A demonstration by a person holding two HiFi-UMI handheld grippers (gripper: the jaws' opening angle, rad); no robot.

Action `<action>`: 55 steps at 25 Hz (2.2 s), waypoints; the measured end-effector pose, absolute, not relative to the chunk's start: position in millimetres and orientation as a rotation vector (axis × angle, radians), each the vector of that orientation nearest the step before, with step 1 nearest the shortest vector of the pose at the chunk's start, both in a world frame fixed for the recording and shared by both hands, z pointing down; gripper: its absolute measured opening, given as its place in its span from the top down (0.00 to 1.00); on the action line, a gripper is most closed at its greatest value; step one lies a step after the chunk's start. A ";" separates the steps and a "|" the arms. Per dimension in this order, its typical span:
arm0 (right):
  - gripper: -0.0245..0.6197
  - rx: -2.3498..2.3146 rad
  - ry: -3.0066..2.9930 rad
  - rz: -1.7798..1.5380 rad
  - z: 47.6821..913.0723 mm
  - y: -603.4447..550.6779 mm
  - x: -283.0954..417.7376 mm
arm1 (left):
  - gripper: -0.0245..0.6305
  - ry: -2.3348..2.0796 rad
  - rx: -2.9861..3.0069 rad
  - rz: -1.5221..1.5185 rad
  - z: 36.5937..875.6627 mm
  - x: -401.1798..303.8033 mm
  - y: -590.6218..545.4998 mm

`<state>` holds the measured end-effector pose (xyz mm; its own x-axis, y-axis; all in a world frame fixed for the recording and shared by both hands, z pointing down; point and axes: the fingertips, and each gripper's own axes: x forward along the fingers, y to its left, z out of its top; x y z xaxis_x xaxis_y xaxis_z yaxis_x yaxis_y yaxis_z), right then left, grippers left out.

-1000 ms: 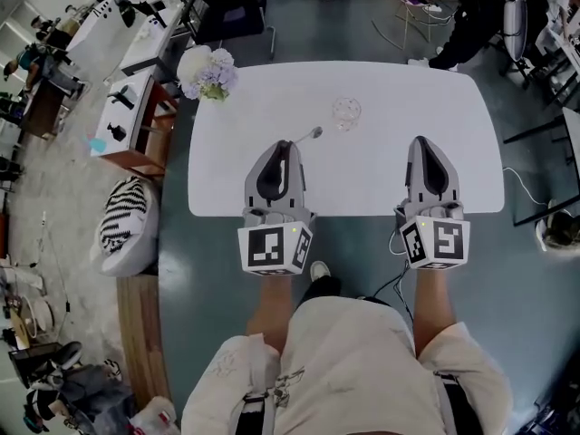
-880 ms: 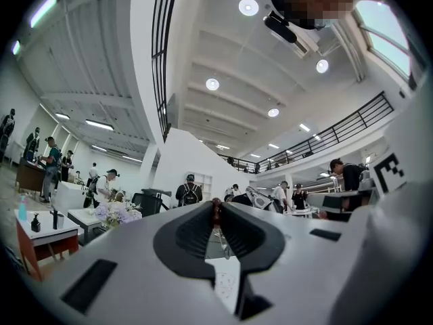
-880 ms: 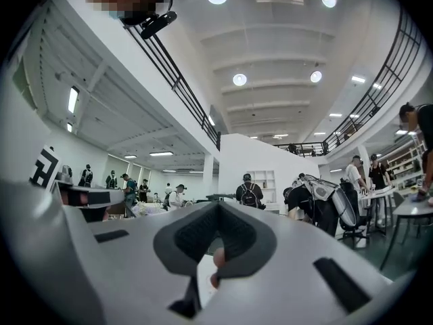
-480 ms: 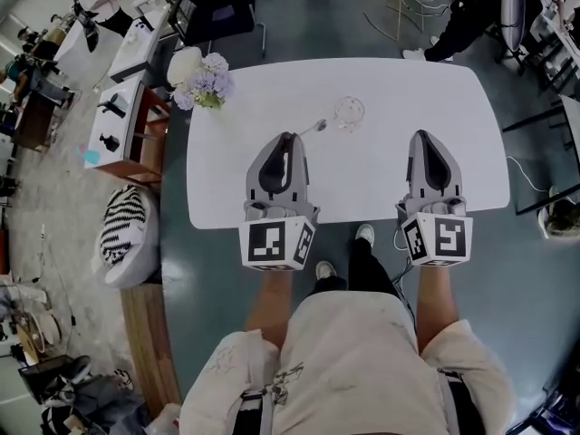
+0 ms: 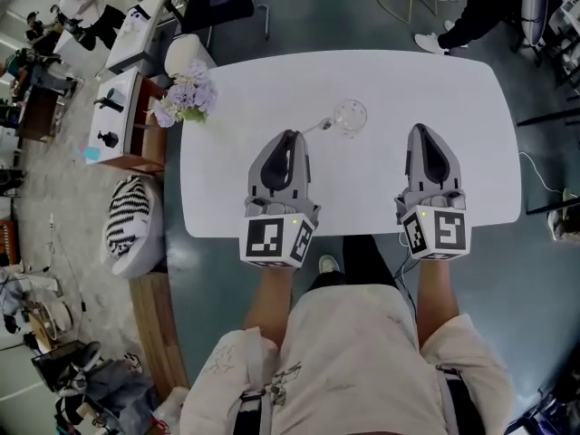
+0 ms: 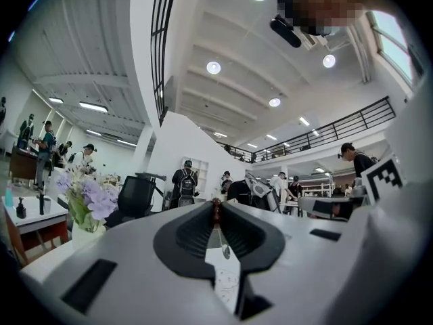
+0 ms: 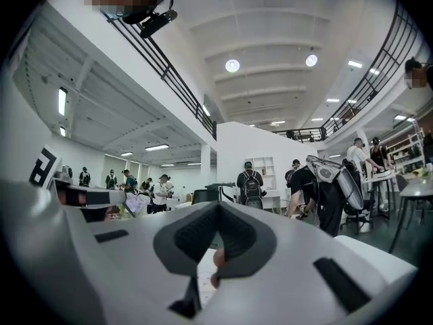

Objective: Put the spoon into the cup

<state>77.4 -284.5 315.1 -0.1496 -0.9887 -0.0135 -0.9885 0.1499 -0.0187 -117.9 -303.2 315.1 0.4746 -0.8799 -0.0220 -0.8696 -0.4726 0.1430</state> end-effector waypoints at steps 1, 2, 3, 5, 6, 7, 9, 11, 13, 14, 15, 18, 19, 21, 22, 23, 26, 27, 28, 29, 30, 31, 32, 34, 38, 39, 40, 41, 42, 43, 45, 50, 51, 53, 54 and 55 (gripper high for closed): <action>0.97 -2.032 2.374 -0.022 320.8 -294.4 79.0 | 0.91 -1.543 2.586 -0.132 320.9 -115.0 -312.0; 0.97 -2.028 2.383 -0.037 327.2 -304.4 80.2 | 0.91 -1.539 2.573 -0.121 327.5 -112.0 -321.3; 0.97 -2.022 2.391 -0.052 333.7 -313.7 81.6 | 0.91 -1.536 2.559 -0.109 334.5 -108.5 -330.4; 0.97 -2.017 2.404 -0.087 346.7 -329.4 86.2 | 0.91 -1.528 2.535 -0.084 348.7 -100.0 -346.7; 0.97 -2.019 2.409 -0.108 353.4 -335.8 89.2 | 0.91 -1.521 2.524 -0.072 355.9 -95.5 -353.3; 0.97 -2.024 2.412 -0.130 360.4 -341.5 92.5 | 0.91 -1.513 2.514 -0.058 363.3 -91.1 -358.7; 0.97 -2.030 2.416 -0.169 374.9 -351.2 99.8 | 0.91 -1.498 2.497 -0.028 378.5 -82.8 -367.7; 0.97 -2.032 2.413 -0.201 388.1 -360.4 106.5 | 0.91 -1.483 2.476 -0.001 394.0 -75.3 -376.4; 0.97 -2.040 2.415 -0.244 399.6 -368.8 109.9 | 0.91 -1.464 2.454 0.030 408.7 -69.9 -384.1; 0.97 -2.048 2.417 -0.272 404.7 -372.4 110.9 | 0.91 -1.452 2.441 0.049 415.8 -67.7 -386.9; 0.97 -2.054 2.419 -0.294 409.2 -376.6 112.3 | 0.91 -1.440 2.430 0.066 422.5 -65.3 -390.0; 0.97 -2.051 2.433 -0.318 421.8 -393.9 121.5 | 0.91 -1.423 2.403 0.099 441.4 -55.0 -402.7; 0.97 -2.048 2.437 -0.327 427.2 -398.1 125.5 | 0.91 -1.419 2.391 0.109 448.5 -50.9 -405.9; 0.97 -2.046 2.446 -0.361 440.0 -402.6 131.5 | 0.91 -1.412 2.361 0.134 464.6 -44.4 -409.9; 0.97 -2.046 2.452 -0.380 447.3 -405.3 132.9 | 0.91 -1.410 2.344 0.144 473.0 -42.7 -412.5; 0.97 -2.045 2.458 -0.399 455.2 -409.2 133.2 | 0.91 -1.408 2.329 0.153 481.1 -41.8 -416.1; 0.97 -2.039 2.476 -0.455 478.3 -425.7 132.3 | 0.91 -1.394 2.298 0.180 504.1 -38.7 -429.5; 0.97 -2.036 2.481 -0.469 484.8 -430.8 131.9 | 0.91 -1.390 2.288 0.189 511.4 -37.3 -433.1; 0.97 -2.033 2.487 -0.482 490.6 -434.9 131.3 | 0.91 -1.386 2.279 0.198 518.2 -35.8 -435.8; 0.97 -2.029 2.492 -0.494 495.7 -438.2 130.6 | 0.91 -1.382 2.272 0.208 524.2 -34.6 -437.6; 0.97 -2.025 2.498 -0.504 500.1 -441.1 129.7 | 0.91 -1.379 2.265 0.218 529.5 -33.6 -438.9; 0.97 -2.021 2.502 -0.514 503.9 -443.7 128.9 | 0.91 -1.376 2.257 0.226 534.3 -32.8 -440.1; 0.97 -2.018 2.506 -0.523 507.4 -446.3 128.1 | 0.91 -1.374 2.250 0.233 538.6 -32.5 -441.3; 0.97 -2.013 2.508 -0.540 513.6 -451.3 126.8 | 0.91 -1.366 2.239 0.244 546.4 -31.7 -443.5; 0.97 -2.004 2.510 -0.570 522.8 -457.5 124.6 | 0.91 -1.345 2.233 0.272 559.7 -26.9 -444.7; 0.97 -2.003 2.512 -0.576 526.0 -458.6 123.1 | 0.91 -1.342 2.230 0.273 563.2 -27.3 -445.1; 0.97 -2.002 2.513 -0.582 529.4 -459.4 121.6 | 0.91 -1.340 2.227 0.271 566.4 -28.0 -445.6; 0.97 -2.001 2.514 -0.587 532.4 -460.2 120.7 | 0.90 -1.338 2.224 0.269 569.1 -28.6 -446.1; 0.97 -2.001 2.514 -0.592 534.6 -461.0 120.5 | 0.90 -1.335 2.223 0.269 571.1 -28.2 -446.5; 0.97 -2.001 2.515 -0.595 535.8 -461.5 121.0 | 0.90 -1.333 2.223 0.270 572.5 -26.8 -446.6; 0.97 -1.997 2.518 -0.600 536.4 -461.9 122.2 | 0.90 -1.330 2.229 0.272 573.8 -23.3 -446.0; 0.97 -1.985 2.525 -0.605 538.5 -462.7 116.3 | 0.90 -1.356 2.256 0.285 576.0 -26.0 -446.4; 0.97 -1.984 2.526 -0.604 538.6 -462.4 115.3 | 0.89 -1.354 2.264 0.289 576.5 -26.2 -446.1; 0.97 -1.982 2.530 -0.600 537.4 -461.1 114.2 | 0.89 -1.346 2.278 0.298 576.9 -25.9 -444.5; 0.97 -1.980 2.531 -0.598 536.4 -460.4 113.9 | 0.85 -1.344 2.282 0.301 576.7 -26.0 -443.8; 0.97 -1.979 2.531 -0.595 535.3 -459.9 113.7 | 0.82 -1.343 2.285 0.303 576.2 -26.1 -443.5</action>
<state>113.7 -459.9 535.3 -0.2614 -0.9117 0.3171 -0.9575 0.2033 -0.2049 -26.1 -443.5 576.2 0.4966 -0.7632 0.4134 -0.8668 -0.4111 0.2824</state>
